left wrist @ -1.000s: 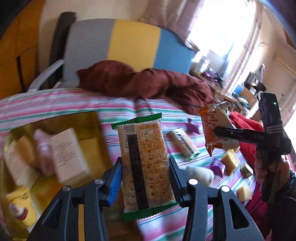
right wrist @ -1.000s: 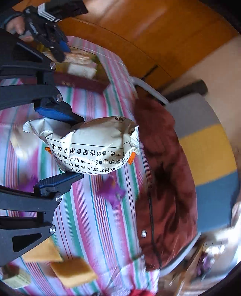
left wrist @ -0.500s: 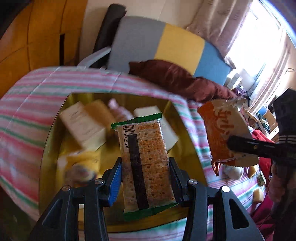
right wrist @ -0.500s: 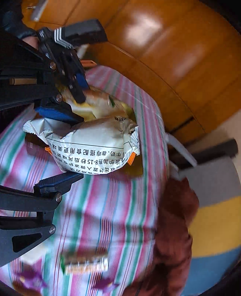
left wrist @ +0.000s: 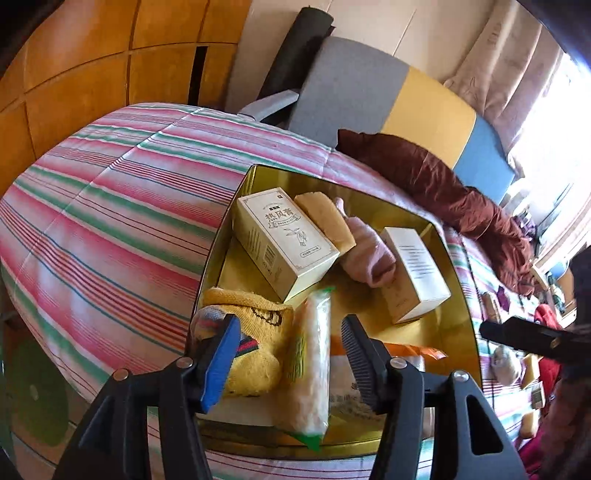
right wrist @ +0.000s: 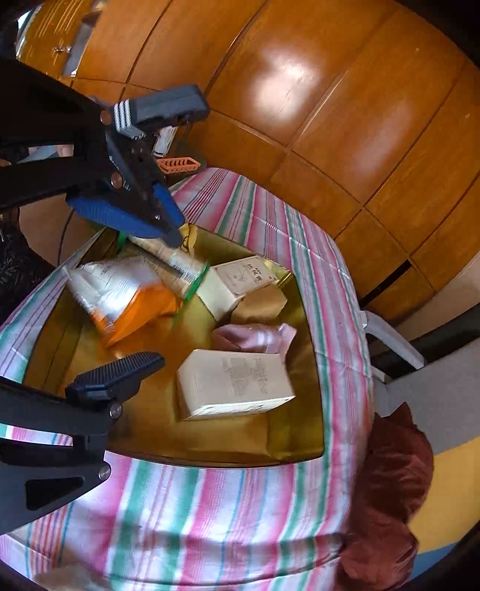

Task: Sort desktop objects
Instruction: 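Carry cracker pack and snack bag into the gold tray and open both tools, then move both tools back from the tray to the pile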

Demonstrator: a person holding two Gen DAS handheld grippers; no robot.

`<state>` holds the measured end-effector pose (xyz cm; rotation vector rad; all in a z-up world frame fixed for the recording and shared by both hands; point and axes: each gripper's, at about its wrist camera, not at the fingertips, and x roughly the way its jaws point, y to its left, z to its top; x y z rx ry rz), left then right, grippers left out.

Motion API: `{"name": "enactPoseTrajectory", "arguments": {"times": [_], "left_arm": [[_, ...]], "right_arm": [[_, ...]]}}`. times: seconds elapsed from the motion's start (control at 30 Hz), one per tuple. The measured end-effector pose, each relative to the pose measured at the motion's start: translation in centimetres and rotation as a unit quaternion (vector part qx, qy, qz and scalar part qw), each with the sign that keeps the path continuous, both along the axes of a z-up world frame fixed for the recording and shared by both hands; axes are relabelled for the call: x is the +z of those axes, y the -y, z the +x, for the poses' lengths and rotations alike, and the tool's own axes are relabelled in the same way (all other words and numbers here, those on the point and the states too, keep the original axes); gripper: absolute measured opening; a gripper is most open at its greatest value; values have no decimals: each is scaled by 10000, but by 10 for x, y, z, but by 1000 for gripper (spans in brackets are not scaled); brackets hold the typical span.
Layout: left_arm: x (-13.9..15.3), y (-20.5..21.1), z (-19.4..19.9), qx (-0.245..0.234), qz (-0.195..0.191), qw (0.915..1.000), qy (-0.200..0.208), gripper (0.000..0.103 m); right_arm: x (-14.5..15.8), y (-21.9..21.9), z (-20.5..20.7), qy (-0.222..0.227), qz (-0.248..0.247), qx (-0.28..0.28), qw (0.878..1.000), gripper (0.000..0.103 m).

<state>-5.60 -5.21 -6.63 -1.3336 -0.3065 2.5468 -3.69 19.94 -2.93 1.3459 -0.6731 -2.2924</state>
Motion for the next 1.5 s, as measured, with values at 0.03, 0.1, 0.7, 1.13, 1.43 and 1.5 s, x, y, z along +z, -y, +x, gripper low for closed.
{"name": "enactPoseTrajectory", "arguments": {"times": [0.03, 0.1, 0.7, 1.13, 1.43, 1.5], "left_arm": [[1, 1, 2, 17, 27, 10000, -23, 58], [3, 1, 5, 43, 60, 10000, -64, 58], [46, -25, 37, 37, -892, 9918, -915, 58], [53, -43, 49, -91, -1258, 9842, -1246, 58], [57, -67, 51, -682, -989, 9845, -1279, 58], [57, -73, 51, -804, -894, 9849, -1242, 58]], "right_arm": [[-2, -1, 3, 29, 15, -32, 10000, 65], [-7, -2, 9, 77, 69, -89, 9999, 66], [4, 20, 69, -979, 2159, -123, 9714, 83], [11, -13, 91, -1414, 2932, -929, 9410, 93], [2, -76, 112, -696, 2437, -1383, 9574, 91], [3, -93, 120, -549, 2376, -1582, 9568, 91]]}}
